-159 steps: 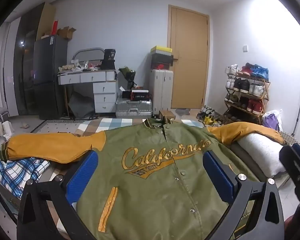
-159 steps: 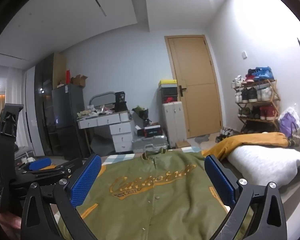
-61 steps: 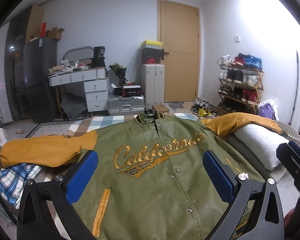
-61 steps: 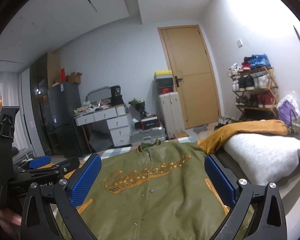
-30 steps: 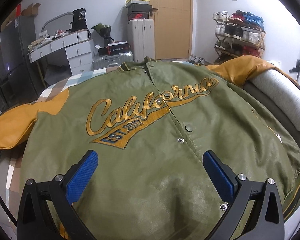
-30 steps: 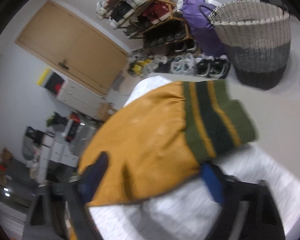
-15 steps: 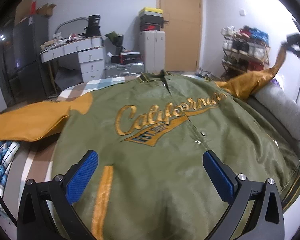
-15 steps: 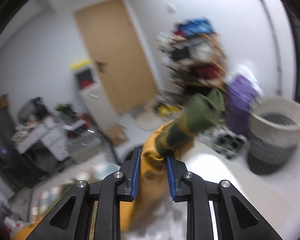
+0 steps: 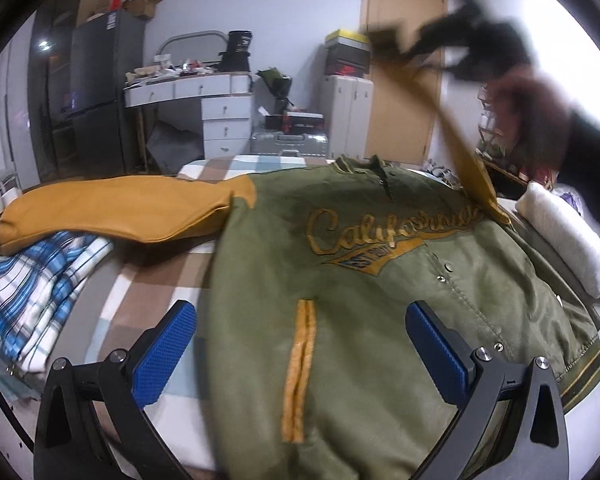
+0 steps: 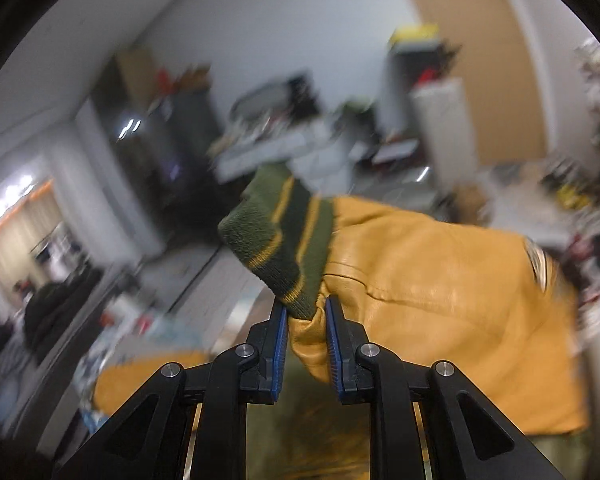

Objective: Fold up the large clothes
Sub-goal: 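Carry the yellow sleeve across the jacket body with the right tool and release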

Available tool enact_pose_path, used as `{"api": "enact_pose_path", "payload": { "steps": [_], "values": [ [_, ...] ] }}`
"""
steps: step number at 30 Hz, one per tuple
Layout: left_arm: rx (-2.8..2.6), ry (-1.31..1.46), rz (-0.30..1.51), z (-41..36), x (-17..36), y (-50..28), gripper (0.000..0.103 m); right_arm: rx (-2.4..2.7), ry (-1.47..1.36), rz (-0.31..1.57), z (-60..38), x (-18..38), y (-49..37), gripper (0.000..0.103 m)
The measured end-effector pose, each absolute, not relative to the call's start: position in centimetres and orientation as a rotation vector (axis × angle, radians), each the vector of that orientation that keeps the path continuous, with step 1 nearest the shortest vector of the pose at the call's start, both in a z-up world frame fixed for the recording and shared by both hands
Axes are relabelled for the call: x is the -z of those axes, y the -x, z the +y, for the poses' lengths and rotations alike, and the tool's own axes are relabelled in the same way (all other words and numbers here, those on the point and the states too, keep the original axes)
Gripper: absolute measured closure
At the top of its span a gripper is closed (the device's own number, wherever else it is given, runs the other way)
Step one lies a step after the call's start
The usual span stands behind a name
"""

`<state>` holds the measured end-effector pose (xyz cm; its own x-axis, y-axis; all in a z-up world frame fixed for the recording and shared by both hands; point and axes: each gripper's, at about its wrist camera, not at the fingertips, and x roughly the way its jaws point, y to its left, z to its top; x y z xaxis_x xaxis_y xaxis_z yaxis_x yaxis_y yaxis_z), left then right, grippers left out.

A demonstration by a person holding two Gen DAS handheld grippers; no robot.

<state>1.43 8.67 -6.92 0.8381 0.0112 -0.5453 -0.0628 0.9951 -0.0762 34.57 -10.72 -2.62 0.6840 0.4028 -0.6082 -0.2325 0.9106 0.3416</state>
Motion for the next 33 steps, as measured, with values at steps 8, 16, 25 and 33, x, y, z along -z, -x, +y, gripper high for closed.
{"api": "enact_pose_path", "payload": {
  "steps": [8,16,25,33],
  "values": [
    [-0.049,0.085,0.573,9.5,7.6,-1.0,0.001,-0.482,-0.157,1.198,-2.9,20.5,-34.5,0.077],
    [-0.043,0.078,0.59,9.6,7.8,-1.8,0.001,-0.316,-0.147,0.859,-13.3,11.5,-32.3,0.007],
    [-0.096,0.166,0.594,13.0,6.8,-2.4,0.001,0.032,-0.167,1.111,-23.5,20.6,-35.1,0.016],
    [-0.229,0.364,0.586,20.9,2.6,-1.9,0.001,-0.292,-0.321,0.79,-20.0,15.2,-28.3,0.002]
  ]
}}
